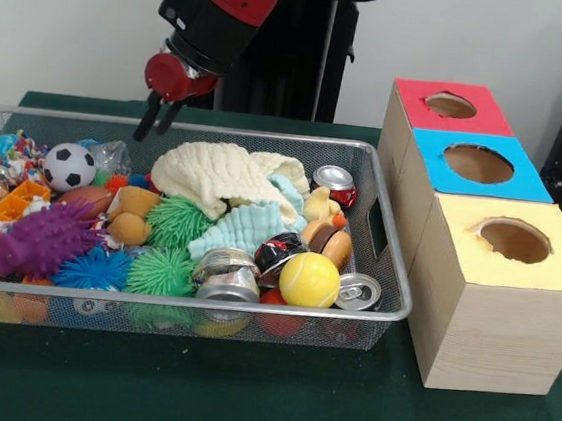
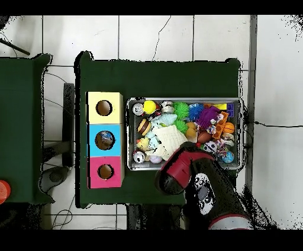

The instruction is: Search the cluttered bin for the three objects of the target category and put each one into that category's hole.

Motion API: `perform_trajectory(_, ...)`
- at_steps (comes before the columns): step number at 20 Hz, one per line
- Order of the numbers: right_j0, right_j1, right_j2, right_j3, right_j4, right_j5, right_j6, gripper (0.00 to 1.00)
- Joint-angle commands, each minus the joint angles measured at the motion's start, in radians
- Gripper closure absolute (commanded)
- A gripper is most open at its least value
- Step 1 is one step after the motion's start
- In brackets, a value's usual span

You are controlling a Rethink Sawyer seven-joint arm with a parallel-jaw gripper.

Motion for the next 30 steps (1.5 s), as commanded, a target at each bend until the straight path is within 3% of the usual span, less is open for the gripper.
perform_trajectory(1, 0.013, 0.085, -0.024, -0.123, -0.139, -0.115, 0.153, 0.0)
perform_trajectory(8, 0.028, 0.133, -0.067, -0.153, -0.251, -0.184, 0.251, 0.0)
perform_trajectory(12, 0.021, 0.161, -0.084, -0.169, -0.287, -0.204, 0.262, 0.0)
perform_trajectory(23, -0.009, 0.168, -0.118, -0.14, -0.212, -0.211, 0.158, 0.0)
perform_trajectory(30, -0.023, 0.189, -0.13, -0.135, -0.217, -0.238, 0.18, 0.0)
